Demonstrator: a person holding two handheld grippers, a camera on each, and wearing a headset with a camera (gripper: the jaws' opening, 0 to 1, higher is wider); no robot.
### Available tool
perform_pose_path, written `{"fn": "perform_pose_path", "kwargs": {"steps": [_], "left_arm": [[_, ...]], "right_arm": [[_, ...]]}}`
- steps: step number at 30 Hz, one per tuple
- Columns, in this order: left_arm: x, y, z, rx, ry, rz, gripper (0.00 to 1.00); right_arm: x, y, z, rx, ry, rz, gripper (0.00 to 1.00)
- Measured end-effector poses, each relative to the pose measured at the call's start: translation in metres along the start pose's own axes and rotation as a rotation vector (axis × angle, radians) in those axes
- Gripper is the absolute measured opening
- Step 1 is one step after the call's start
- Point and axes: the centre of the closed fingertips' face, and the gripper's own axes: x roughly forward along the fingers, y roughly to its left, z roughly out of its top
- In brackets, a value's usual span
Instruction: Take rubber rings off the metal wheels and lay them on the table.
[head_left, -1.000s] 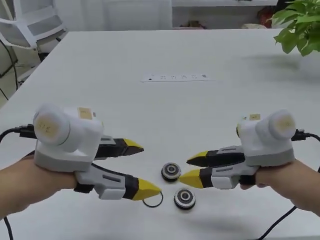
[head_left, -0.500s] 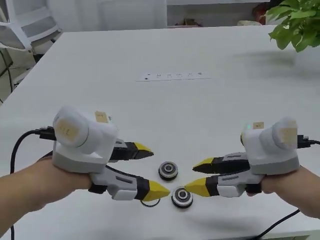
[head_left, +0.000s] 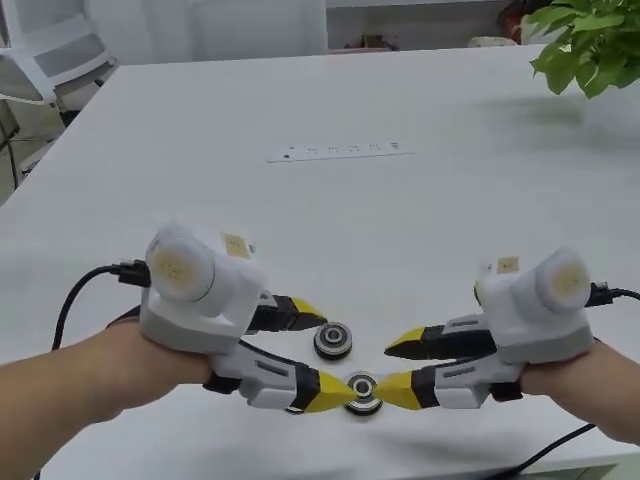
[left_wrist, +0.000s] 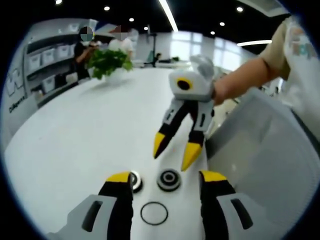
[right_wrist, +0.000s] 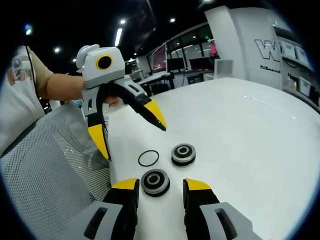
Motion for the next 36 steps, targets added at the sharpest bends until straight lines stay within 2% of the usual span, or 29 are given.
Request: {"fn": "perform_pose_path", "kwargs": {"steps": [17, 31, 36], "left_arm": [[0.023, -0.009, -0.012, 0.006, 0.049, -0.045, 0.46], [0.036, -0.013, -0.022, -0.001, 0.070, -0.059, 0.34], [0.040, -0.014, -0.025, -0.004, 0.078, -0.057, 0.30]], "right_arm": [[0.009, 0.007, -0.018, -0.054, 0.062, 0.021, 0.27], [0.012, 0.007, -0.026, -0.050, 0.070, 0.018, 0.19], [0.012, 0.007, -0.025, -0.040, 0.055, 0.011, 0.16]]}}
